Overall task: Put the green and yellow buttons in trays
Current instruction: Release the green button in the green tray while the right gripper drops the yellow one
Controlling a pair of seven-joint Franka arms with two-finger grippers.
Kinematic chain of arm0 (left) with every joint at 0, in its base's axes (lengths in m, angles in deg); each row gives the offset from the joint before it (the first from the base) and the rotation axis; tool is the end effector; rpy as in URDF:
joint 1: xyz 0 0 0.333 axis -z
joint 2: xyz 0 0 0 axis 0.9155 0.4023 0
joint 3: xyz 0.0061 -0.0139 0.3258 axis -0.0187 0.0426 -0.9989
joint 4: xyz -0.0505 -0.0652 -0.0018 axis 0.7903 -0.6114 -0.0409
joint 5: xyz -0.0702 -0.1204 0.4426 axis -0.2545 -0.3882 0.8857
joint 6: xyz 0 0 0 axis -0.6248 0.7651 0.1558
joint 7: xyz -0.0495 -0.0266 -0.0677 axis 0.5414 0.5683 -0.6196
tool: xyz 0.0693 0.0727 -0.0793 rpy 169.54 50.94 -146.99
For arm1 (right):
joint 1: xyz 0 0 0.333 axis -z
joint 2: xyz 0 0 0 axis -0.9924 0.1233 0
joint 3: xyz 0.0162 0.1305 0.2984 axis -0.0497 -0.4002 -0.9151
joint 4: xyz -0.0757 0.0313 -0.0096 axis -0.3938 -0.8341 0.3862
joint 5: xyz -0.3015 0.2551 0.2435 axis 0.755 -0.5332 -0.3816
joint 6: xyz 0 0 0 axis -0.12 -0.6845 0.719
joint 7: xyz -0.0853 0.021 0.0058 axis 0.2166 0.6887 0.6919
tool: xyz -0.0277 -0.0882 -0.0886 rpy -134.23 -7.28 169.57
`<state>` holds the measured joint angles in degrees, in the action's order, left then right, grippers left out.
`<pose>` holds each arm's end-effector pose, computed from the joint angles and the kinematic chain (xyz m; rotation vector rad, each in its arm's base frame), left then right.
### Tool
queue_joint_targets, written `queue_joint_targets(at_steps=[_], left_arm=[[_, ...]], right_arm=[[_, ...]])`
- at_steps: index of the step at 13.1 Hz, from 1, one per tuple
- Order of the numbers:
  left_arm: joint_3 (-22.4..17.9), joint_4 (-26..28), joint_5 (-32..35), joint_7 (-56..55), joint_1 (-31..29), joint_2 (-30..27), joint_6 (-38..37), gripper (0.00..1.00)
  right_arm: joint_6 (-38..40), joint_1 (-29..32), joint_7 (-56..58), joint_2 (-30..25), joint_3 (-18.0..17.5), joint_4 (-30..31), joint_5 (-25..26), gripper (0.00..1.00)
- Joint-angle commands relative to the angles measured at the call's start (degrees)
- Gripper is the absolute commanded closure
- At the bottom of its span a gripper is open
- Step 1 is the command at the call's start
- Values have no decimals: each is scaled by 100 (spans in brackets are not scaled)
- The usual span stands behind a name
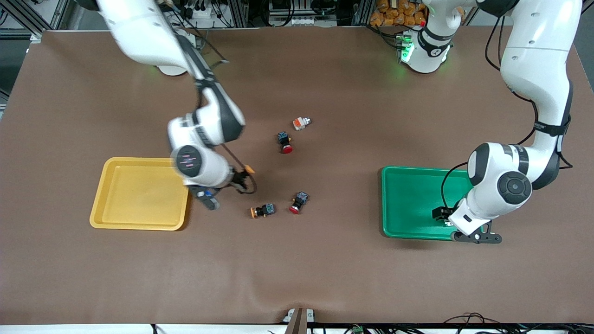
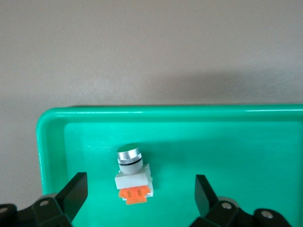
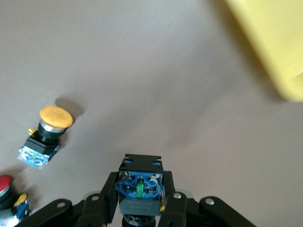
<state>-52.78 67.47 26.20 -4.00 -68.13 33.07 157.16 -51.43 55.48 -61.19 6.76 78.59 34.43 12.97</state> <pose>0.7541 -0.0732 0.2038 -3.0773 0.1508 -0.1023 0.6669 0.2976 0.2515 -2.9160 1.0635 0.3556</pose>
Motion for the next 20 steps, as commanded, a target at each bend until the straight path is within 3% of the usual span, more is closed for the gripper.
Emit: queue_joint_targets(at_steps=[1, 7, 11, 18, 20], left_arm=[[255, 28, 119, -76, 1, -409, -394, 0], [756, 37, 66, -698, -17, -857, -1071, 0], [1186, 124, 57, -1260, -34, -980, -1423, 0], [2214, 967, 66, -3008, -8, -1139, -1372, 0], [2653, 1510, 83, -3876, 1, -1139, -813, 0]], right_arm=[[472, 597, 986, -513, -84, 119, -14, 100], [430, 1942, 3885, -462, -67, 180, 12, 100], [-395, 2566, 5232, -251, -32, 838, 91, 100], [-1063, 2998, 5621, 355, -32, 998, 118, 100], [-1065, 3069, 5744, 400, -32, 998, 109, 99]])
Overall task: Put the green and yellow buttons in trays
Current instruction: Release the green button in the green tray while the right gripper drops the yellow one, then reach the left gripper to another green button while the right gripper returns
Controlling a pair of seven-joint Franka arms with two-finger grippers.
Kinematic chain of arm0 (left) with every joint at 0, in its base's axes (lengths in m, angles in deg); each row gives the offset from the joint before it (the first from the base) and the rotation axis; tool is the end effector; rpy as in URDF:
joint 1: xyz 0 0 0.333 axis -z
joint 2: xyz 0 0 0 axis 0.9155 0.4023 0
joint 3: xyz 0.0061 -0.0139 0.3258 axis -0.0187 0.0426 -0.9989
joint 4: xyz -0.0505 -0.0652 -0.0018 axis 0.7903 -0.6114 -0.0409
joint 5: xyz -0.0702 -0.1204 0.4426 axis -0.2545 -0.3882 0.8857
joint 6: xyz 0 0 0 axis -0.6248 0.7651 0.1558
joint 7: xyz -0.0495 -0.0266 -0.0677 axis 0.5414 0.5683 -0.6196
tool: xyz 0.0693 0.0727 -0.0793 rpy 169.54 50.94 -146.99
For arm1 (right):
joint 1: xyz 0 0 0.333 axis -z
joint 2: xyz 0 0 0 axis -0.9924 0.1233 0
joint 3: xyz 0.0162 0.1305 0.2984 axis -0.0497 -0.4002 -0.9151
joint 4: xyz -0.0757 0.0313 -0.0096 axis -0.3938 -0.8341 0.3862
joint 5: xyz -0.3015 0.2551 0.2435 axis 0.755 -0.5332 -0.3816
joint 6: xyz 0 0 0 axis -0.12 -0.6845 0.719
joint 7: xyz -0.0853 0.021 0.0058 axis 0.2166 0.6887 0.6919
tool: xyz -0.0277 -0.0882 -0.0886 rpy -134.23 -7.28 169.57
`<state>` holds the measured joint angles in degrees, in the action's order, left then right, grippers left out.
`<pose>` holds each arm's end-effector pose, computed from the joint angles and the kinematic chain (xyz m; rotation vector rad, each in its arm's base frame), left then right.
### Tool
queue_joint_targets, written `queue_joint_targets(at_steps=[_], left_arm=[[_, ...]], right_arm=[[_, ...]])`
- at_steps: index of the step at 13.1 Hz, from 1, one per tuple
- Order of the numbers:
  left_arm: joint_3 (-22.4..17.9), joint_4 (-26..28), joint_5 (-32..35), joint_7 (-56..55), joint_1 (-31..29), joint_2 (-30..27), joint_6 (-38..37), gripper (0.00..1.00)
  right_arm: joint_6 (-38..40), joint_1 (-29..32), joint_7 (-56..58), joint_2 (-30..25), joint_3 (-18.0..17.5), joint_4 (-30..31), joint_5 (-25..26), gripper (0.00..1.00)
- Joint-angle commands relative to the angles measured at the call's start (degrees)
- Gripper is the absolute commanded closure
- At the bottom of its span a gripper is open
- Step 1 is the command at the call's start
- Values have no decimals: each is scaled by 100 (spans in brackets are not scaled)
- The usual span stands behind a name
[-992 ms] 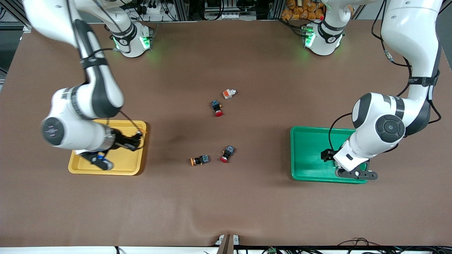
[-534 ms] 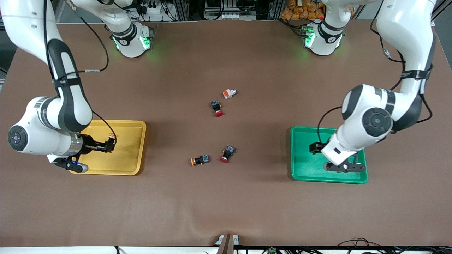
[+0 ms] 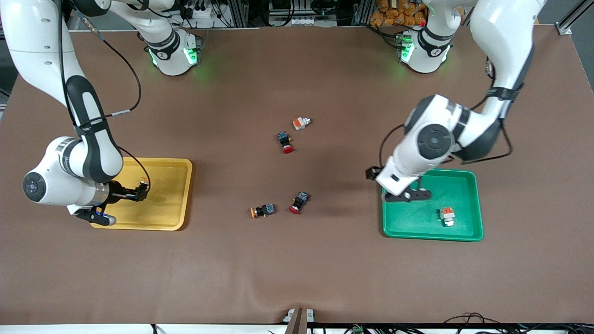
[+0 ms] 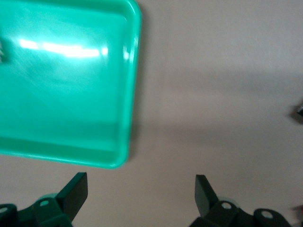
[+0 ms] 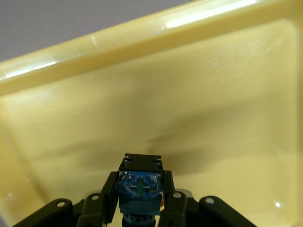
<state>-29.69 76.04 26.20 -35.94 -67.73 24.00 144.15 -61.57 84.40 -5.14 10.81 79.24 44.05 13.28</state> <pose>0.6183 -0.3245 0.2660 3.1298 0.1245 -0.1797 0.6786 -0.0748 0.1346 -2.9689 0.4056 0.3267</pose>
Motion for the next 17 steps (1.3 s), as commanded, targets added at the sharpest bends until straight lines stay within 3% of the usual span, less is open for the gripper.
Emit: queue_joint_targets(at_steps=[1, 3, 6, 9, 14, 17], left_arm=[[589, 1005, 144, -1200, 13, -232, 926, 0], [662, 1403, 215, -2081, 459, -215, 1483, 0], [653, 1439, 259, -3311, 1215, -31, 1572, 0], [645, 1439, 714, -4392, 1735, 303, 1958, 0], [636, 1352, 2155, -6134, 2052, 962, 2372, 0], [627, 1176, 2281, -6330, 2122, 1174, 2372, 0]], right_arm=[[-59, 194, 139, 12, -105, 28, 70, 52], [-15, 203, 105, 74, -105, 10, 61, 18], [221, 151, 17, -40, -114, -95, 0, 16], [1046, 116, -588, -93, -131, -560, -9, 16], [1092, -516, -2046, -181, -140, -631, -439, 15], [1040, -876, -2767, -181, -140, -719, -659, 15]])
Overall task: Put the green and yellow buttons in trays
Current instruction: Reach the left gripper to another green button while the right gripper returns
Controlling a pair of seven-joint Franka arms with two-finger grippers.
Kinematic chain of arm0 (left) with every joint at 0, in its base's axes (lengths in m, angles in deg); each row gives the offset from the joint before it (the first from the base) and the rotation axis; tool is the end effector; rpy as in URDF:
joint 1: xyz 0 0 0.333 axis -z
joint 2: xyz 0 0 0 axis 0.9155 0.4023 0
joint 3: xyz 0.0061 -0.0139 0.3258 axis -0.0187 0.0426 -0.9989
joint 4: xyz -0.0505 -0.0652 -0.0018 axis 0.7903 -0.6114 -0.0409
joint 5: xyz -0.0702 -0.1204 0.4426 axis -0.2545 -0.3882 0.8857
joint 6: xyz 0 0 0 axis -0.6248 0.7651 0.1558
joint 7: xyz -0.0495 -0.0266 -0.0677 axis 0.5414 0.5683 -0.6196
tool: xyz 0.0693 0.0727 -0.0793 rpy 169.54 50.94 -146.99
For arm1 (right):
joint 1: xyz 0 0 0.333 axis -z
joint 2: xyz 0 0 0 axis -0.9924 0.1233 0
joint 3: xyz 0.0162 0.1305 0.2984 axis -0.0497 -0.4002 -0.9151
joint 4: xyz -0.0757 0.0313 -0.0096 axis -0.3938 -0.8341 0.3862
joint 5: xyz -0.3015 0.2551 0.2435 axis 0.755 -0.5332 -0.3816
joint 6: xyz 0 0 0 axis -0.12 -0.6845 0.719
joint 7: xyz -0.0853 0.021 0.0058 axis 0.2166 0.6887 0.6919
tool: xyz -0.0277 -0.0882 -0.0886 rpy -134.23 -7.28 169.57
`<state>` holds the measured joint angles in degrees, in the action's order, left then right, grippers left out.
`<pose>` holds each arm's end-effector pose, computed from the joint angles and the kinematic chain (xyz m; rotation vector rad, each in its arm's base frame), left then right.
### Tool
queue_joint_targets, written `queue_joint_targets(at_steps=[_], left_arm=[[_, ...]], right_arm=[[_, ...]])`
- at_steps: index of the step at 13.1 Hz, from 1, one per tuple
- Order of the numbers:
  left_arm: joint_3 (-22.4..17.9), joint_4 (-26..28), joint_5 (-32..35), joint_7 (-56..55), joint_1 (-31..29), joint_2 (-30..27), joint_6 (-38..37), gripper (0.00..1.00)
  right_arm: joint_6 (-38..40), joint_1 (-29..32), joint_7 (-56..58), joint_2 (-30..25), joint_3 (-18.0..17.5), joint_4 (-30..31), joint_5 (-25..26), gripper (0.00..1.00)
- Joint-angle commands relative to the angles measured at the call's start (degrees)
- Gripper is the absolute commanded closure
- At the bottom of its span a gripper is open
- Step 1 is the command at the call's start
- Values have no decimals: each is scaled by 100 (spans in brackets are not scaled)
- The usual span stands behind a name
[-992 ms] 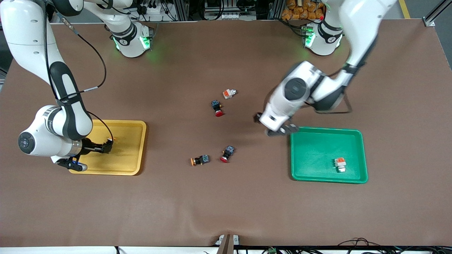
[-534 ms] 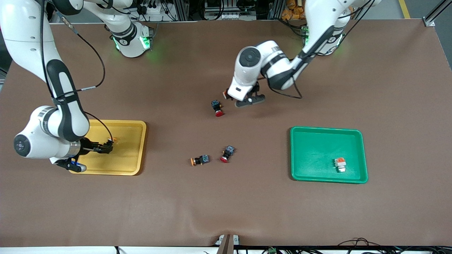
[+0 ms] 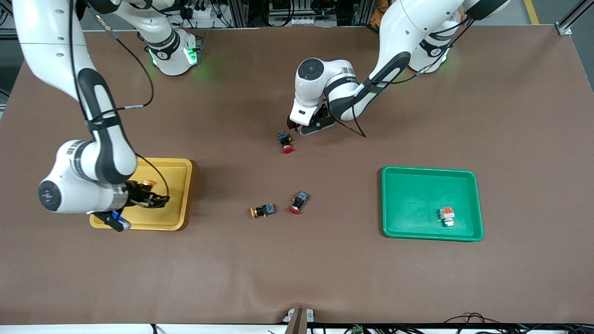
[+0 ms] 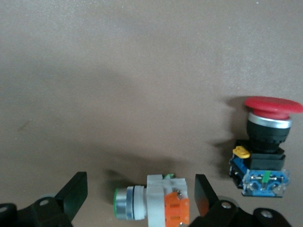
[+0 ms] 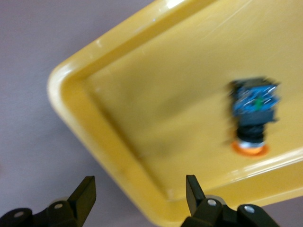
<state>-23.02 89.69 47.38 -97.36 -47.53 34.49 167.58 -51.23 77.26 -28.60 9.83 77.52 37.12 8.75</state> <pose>0.3358 -0.5478 0.1174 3.0480 0.6044 -0.0609 0.7072 0.0453 0.1911 -2.8404 0.7918 0.4617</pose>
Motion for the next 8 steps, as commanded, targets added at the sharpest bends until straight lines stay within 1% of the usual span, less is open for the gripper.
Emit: queue_joint_targets(at_steps=[1, 3, 6, 8], left_arm=[[-39, -224, 163, -214, 137, 142, 30, 0], [-48, -225, 172, -327, 146, 186, 30, 0], [-48, -207, 172, -460, 251, 274, 39, 0], [-48, -216, 181, -486, 251, 318, 48, 0]], right_arm=[[-38, -312, -693, -83, 32, -44, -233, 15], [-336, -680, -1535, -66, 32, -53, -234, 15], [-933, -1304, -3213, -13, 32, -70, -234, 15], [-1075, -1473, -3997, 65, 32, -236, -242, 15]])
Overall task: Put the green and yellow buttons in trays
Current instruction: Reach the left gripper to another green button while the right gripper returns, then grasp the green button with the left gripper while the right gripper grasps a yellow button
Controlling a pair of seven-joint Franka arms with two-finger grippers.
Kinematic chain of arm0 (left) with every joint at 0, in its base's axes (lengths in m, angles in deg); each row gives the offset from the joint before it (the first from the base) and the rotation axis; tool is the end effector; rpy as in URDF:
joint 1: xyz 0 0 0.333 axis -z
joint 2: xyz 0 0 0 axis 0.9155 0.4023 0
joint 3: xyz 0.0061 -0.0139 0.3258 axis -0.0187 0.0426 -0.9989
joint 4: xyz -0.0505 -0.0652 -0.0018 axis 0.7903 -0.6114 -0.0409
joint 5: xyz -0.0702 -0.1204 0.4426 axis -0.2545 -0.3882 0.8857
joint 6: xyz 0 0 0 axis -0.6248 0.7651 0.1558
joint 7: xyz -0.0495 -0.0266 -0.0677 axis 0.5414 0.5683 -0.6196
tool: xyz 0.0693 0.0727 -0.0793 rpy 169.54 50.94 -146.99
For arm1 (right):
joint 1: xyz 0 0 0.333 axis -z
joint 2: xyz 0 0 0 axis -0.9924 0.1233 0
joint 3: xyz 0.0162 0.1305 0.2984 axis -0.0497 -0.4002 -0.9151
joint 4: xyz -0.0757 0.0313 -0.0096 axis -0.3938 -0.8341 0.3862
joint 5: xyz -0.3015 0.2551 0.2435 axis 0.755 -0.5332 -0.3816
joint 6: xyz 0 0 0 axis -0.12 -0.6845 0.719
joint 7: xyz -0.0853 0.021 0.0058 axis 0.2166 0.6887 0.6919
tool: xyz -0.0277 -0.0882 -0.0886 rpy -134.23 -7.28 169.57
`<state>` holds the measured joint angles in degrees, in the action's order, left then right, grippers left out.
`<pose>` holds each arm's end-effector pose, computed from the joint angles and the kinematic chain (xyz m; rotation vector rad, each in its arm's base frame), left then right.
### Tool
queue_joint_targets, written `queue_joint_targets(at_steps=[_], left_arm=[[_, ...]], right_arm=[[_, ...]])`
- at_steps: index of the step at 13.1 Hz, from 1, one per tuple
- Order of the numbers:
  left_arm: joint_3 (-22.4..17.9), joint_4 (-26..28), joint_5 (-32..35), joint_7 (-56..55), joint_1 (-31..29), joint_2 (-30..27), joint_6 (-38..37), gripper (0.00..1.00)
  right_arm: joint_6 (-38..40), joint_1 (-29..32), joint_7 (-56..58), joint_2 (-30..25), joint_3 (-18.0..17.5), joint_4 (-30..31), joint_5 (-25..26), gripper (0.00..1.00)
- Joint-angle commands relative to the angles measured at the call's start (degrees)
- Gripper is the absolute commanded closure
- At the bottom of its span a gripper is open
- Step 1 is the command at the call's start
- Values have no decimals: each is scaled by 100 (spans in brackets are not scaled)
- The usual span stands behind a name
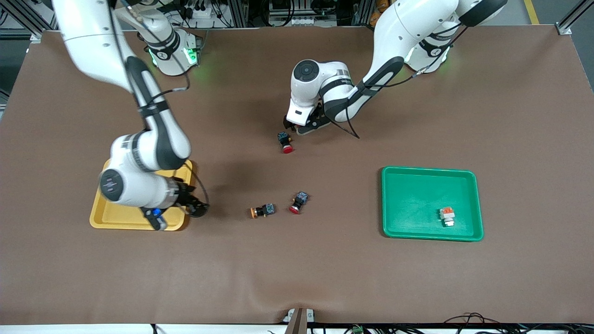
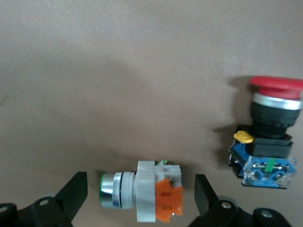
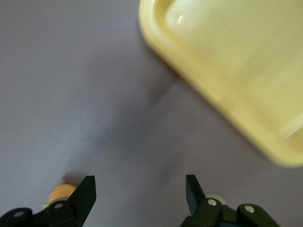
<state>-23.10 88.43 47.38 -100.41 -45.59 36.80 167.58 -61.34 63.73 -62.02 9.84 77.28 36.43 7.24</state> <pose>0.3183 -0.5614 0.1052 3.0432 0.6501 -0.1015 0.7053 0.2150 0.2076 -2.6782 1.3249 0.3033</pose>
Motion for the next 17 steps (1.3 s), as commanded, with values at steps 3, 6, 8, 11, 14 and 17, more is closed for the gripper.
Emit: queue_joint_targets(at_steps=[3, 6, 8, 11, 14, 17], left_arm=[[-50, -90, 180, -173, 23, 114, 48, 48], [-50, -134, 180, -76, -47, 79, 39, 100], [-50, -204, 180, 20, -108, 18, 21, 100], [-50, -205, 180, 169, -372, -219, -31, 100], [-32, -231, 180, 678, -793, -439, -277, 100], [-15, -371, 172, 1223, -1232, -554, -427, 100]], right_arm=[[-90, -436, -1824, 556, 46, -799, -74, 16], [-433, -542, -2117, 838, 46, -950, -74, 16], [-460, -613, -2302, 996, 46, -968, -47, 17], [-907, -752, -2590, 1128, 46, -977, -65, 20], [-1145, -832, -3065, 1339, 3, -1221, -74, 21], [-1154, -999, -3374, 1401, -24, -1311, -56, 19]])
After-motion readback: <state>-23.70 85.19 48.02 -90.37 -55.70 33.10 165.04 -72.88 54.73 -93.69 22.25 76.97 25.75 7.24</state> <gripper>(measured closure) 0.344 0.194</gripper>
